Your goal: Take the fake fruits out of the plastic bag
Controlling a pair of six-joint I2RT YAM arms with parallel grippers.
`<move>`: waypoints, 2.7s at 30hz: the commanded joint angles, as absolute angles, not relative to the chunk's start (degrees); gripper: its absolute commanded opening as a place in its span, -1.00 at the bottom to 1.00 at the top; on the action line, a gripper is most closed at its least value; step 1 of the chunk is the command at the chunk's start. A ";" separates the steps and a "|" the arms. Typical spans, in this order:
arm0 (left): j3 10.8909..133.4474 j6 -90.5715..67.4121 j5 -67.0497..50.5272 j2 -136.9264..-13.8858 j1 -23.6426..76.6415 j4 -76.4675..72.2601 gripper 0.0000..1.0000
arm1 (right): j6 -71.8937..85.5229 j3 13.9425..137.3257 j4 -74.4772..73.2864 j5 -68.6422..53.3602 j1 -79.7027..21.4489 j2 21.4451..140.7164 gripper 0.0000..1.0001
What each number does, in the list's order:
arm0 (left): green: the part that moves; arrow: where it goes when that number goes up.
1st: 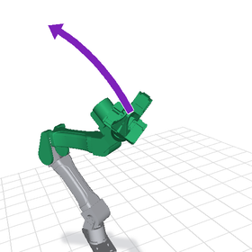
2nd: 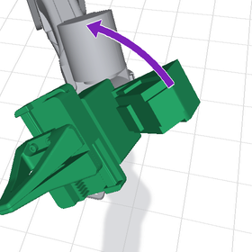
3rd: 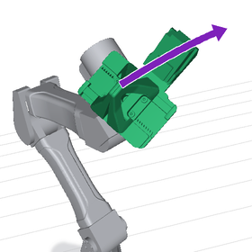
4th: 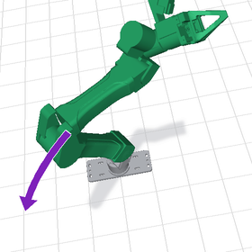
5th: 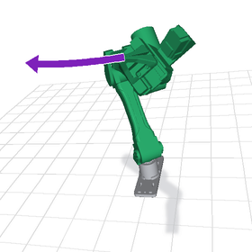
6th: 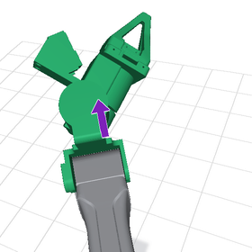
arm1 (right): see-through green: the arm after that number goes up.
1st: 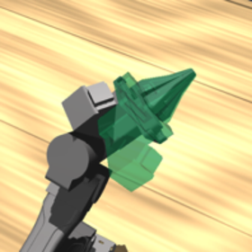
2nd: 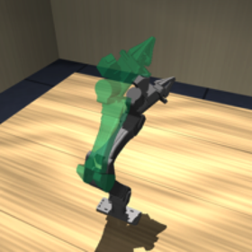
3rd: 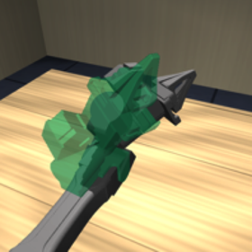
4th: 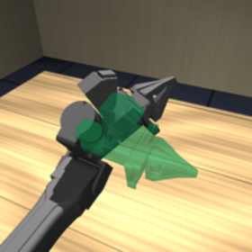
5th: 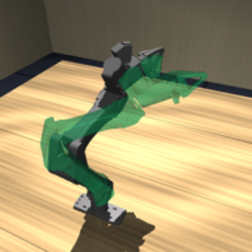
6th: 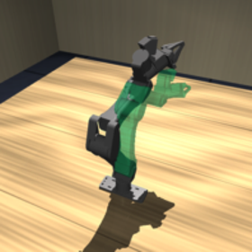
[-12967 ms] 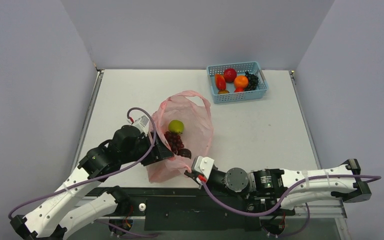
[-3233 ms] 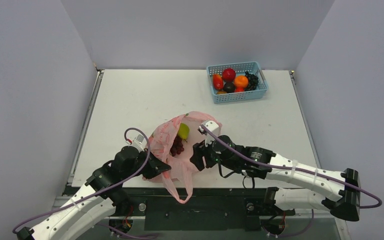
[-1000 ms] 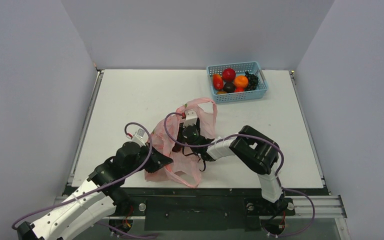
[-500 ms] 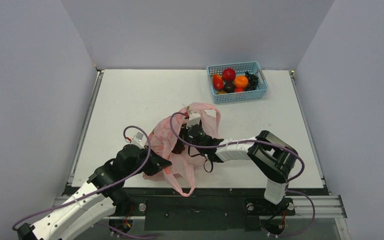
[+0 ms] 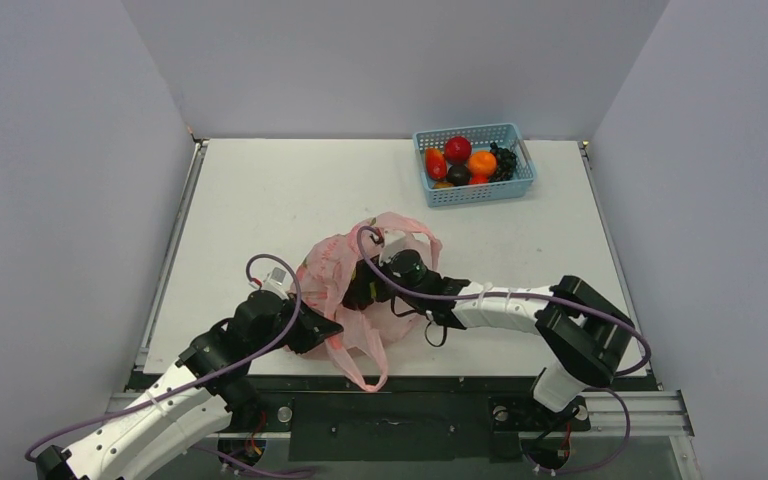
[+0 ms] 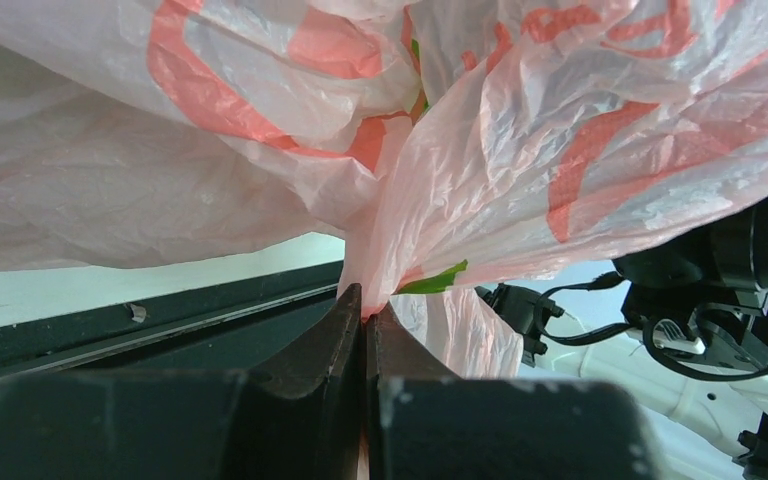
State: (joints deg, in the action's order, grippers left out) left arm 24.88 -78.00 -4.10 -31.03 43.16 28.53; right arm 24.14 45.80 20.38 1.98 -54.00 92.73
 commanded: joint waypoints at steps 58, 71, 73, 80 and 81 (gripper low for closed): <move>24.84 -74.59 -4.40 -32.56 44.21 22.79 -1.00 | 91.06 74.63 28.91 -27.79 -9.34 95.16 -0.90; 22.07 -77.31 -4.23 -31.24 44.40 22.42 -1.00 | 77.02 84.98 18.79 -9.24 -0.25 114.78 -0.83; 22.06 -77.48 -4.30 -31.81 44.39 22.07 -1.00 | 73.03 88.87 14.34 -8.26 0.52 116.94 -0.81; 22.18 -77.36 -5.39 -35.36 44.39 19.71 -1.00 | 51.89 100.66 -11.24 2.47 1.61 119.38 -0.75; 22.22 -77.30 -5.68 -36.24 44.43 19.39 -1.00 | 50.38 101.43 -12.61 3.34 1.65 119.45 -0.70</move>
State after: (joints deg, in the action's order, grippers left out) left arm 22.00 -77.34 -4.29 -34.24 44.18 23.55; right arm 63.92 95.79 -1.34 -4.82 1.65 120.77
